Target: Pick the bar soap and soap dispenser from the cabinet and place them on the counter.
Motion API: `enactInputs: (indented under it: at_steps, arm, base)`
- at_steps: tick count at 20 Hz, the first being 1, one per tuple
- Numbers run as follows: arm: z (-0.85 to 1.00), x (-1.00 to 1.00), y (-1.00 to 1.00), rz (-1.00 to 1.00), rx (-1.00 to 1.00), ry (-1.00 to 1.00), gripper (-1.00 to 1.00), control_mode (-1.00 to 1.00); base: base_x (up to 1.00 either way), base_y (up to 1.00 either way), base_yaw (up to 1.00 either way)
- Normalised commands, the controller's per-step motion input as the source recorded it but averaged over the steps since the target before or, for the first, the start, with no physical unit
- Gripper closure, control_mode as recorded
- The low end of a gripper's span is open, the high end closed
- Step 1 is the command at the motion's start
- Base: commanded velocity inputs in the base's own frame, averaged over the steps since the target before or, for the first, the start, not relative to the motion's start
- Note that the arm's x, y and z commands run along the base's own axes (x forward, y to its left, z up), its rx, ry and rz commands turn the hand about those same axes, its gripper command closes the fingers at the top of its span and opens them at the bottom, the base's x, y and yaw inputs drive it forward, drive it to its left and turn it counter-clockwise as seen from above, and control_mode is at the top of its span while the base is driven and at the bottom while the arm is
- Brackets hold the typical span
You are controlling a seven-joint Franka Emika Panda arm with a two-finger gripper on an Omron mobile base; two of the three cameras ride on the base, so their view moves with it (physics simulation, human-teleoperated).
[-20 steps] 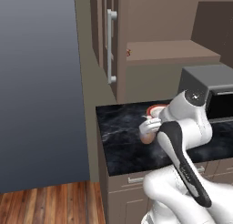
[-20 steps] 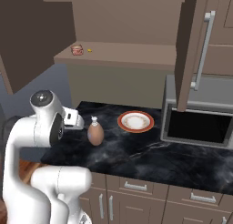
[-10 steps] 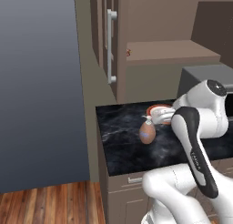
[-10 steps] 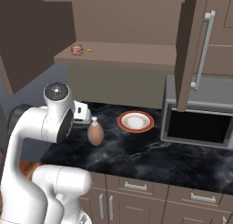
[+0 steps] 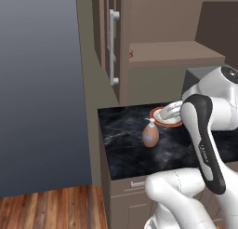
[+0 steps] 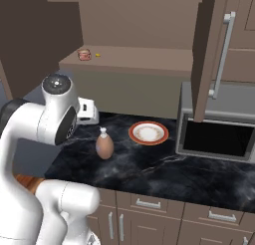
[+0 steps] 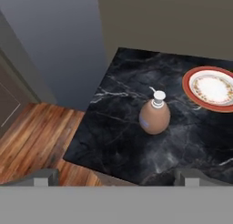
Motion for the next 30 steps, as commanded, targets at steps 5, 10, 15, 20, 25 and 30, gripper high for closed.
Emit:
enactInputs:
  at_steps: [5,10,15,20,25,30]
  arm:
    - [0.44,-0.06,-0.01,0.01,-0.01,-0.04,-1.00,-1.00]
    - [0.54,-0.04,-0.04,0.00,0.00,-0.04,-1.00,-1.00]
    - [0.48,-0.04,-0.03,0.00,0.00,-0.05,-1.00,-1.00]
    - [0.34,0.02,-0.02,-0.01,0.00,-0.02,-1.00,-1.00]
    - [0.07,0.00,-0.04,0.00,0.06,-0.05,-1.00,-1.00]
    - [0.27,0.09,0.00,0.00,0.05,-0.02,-1.00,-1.00]
  base:
    - [0.00,0.00,0.00]
    - [0.00,0.00,0.00]
    - [0.00,0.00,0.00]
    - [0.00,0.00,0.00]
    - [0.00,0.00,0.00]
    - [0.00,0.00,0.00]
